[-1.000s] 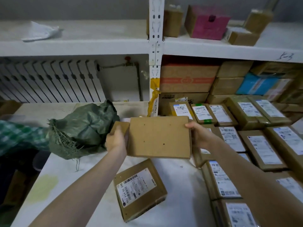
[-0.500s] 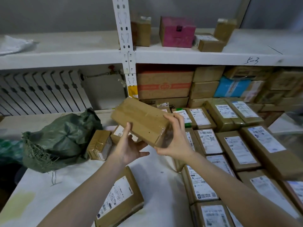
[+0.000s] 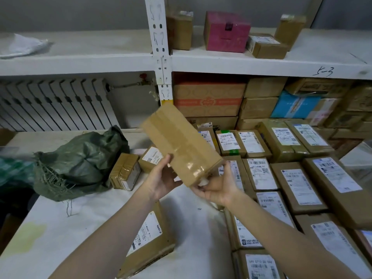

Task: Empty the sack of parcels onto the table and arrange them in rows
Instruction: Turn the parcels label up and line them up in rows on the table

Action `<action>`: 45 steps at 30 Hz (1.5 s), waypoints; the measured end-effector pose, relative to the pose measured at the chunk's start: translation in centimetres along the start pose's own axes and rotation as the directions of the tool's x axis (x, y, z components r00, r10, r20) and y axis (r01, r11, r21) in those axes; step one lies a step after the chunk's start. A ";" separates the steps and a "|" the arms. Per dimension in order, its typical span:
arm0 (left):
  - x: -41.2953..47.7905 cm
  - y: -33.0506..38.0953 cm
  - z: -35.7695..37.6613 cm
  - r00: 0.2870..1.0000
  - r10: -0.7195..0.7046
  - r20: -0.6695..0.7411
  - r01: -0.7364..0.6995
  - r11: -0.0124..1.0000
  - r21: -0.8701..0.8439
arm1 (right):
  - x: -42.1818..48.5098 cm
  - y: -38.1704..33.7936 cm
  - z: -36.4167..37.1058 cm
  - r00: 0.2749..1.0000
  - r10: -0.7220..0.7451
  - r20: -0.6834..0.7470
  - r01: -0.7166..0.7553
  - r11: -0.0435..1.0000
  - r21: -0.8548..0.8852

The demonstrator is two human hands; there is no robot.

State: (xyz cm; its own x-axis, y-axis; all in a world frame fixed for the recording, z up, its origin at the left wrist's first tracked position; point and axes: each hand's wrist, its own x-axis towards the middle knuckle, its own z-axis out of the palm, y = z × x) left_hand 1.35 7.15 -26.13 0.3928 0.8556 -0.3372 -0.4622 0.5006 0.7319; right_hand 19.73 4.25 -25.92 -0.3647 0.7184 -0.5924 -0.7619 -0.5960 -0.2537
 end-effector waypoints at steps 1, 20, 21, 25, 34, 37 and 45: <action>0.1 -0.1 -0.4 1.000 -0.010 0.020 0.010 0.999 0.031 | 0.1 0.2 -0.3 0.999 0.038 0.017 -0.038 0.999 0.002; 0.5 -0.8 -2.6 0.997 -0.077 0.006 0.077 0.997 0.023 | -2.1 -5.9 2.8 0.943 -0.332 0.032 0.255 0.653 -0.714; 0.6 -0.9 -2.3 0.995 -0.093 -0.036 0.096 0.992 0.077 | -2.5 -5.8 3.1 0.955 -0.295 0.034 0.209 0.589 -0.780; 1.0 -0.8 -0.8 0.959 -0.179 -0.221 0.229 0.948 0.223 | -2.1 -3.6 3.2 0.761 -0.649 0.007 0.345 0.395 -0.851; 1.5 0.4 -0.4 0.898 -0.042 -0.438 0.218 0.907 0.360 | 1.2 -4.0 2.8 0.895 -0.445 -0.034 0.069 0.215 -0.974; 0.7 0.9 -1.7 0.922 -0.115 -0.370 0.219 0.943 0.252 | 1.2 -5.2 2.1 0.932 -0.356 -0.069 0.104 0.444 -0.890; -0.1 0.3 -2.3 0.915 -0.290 -0.279 0.372 0.875 0.309 | 1.8 -4.8 -0.8 0.984 -0.143 -0.105 0.001 0.596 -0.803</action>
State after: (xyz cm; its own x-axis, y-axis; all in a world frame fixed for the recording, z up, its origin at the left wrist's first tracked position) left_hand -0.65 7.54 -27.29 0.2715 0.6745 -0.6866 -0.0128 0.7158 0.6982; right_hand 23.16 8.13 -26.38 -0.1934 0.7547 -0.6269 -0.0249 -0.6425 -0.7659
